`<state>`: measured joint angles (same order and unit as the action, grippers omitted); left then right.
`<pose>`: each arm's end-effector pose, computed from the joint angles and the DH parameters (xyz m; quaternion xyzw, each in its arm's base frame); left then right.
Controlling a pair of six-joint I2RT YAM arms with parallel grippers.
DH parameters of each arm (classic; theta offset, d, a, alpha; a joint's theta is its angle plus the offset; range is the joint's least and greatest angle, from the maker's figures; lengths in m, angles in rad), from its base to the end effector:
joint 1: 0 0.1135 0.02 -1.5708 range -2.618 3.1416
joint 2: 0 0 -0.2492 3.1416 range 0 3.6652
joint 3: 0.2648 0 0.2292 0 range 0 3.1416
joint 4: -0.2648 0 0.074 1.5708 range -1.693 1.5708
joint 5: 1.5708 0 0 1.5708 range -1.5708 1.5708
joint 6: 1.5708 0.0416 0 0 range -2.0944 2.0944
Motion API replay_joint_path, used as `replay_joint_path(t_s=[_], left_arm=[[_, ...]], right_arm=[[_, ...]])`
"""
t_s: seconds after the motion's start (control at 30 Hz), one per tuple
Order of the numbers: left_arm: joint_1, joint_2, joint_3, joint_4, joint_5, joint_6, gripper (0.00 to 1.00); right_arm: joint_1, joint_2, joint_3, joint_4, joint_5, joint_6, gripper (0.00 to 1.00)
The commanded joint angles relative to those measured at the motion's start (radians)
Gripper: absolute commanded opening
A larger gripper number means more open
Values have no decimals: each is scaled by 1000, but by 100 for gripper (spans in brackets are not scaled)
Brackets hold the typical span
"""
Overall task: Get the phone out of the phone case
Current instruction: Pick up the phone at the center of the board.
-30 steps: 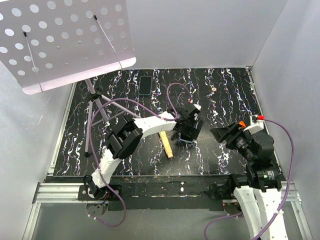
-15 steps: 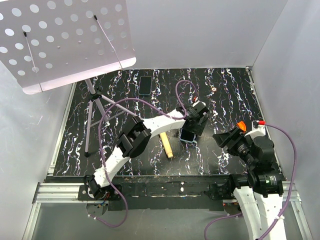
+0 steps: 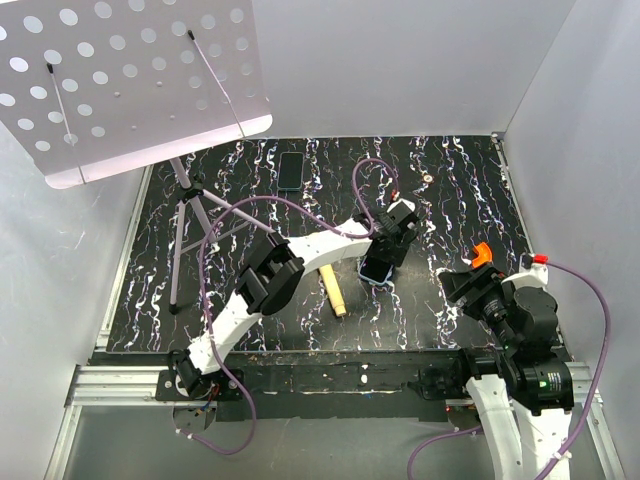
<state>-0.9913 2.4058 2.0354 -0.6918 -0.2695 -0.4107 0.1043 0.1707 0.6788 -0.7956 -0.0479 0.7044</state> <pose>0.2766 -0.4024 0.1569 0.2421 0.9286 -0.0614 0.2744 0.0488 0.0071 0.2831 0.2230 0.7693 0.2530 0.5425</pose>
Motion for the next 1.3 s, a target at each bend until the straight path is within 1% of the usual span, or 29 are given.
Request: replay_joint_path(t_s=[0.0, 0.07, 0.13, 0.27, 0.4, 0.5, 0.57, 0.6, 0.67, 0.73, 0.83, 0.93, 1.03, 1.1, 1.17, 1.2, 1.27], left_arm=[[0, -65, -128, -31, 39, 84, 15], [3, -134, -185, -2, 46, 111, 5], [3, -207, -248, 37, 52, 133, 0], [8, -371, -397, 124, 75, 159, 0], [16, -545, -558, 250, 170, 182, 0], [17, -649, -650, 308, 249, 208, 0], [19, -735, -713, 362, 269, 233, 0], [20, -750, -736, 394, 304, 251, 0], [22, -813, -773, 438, 338, 312, 0], [22, -858, -799, 477, 419, 392, 0], [22, -936, -848, 491, 521, 533, 0], [22, -1033, -909, 479, 565, 672, 0], [22, -1125, -963, 437, 611, 797, 0], [22, -1181, -998, 396, 676, 913, 0], [22, -1246, -1027, 371, 719, 986, 0], [22, -1263, -1032, 362, 727, 1000, 0], [22, -1280, -1032, 332, 725, 1016, 0]], right_arm=[[-3, -8, 21, -13, 69, 10, 77], [-3, 1, 21, -13, 80, 10, 76], [-3, 18, 19, -13, 86, 10, 76], [-5, 73, 15, -36, 118, 38, 74], [-3, 137, -22, -24, 109, 76, 73], [-3, 193, -47, 15, 56, 86, 72], [-5, 231, -59, 41, -4, 83, 71], [-5, 251, -61, 55, -26, 73, 71], [-5, 295, -56, 87, -79, 43, 72], [-5, 349, -29, 114, -163, -23, 76], [-2, 456, 53, 72, -271, -115, 79], [-3, 556, 125, 21, -392, -212, 84], [-5, 653, 191, -33, -516, -302, 86], [-3, 693, 223, -45, -594, -339, 87], [-2, 720, 232, -5, -720, -349, 87], [3, 734, 234, 28, -786, -342, 87], [23, 757, 243, 78, -863, -313, 86]])
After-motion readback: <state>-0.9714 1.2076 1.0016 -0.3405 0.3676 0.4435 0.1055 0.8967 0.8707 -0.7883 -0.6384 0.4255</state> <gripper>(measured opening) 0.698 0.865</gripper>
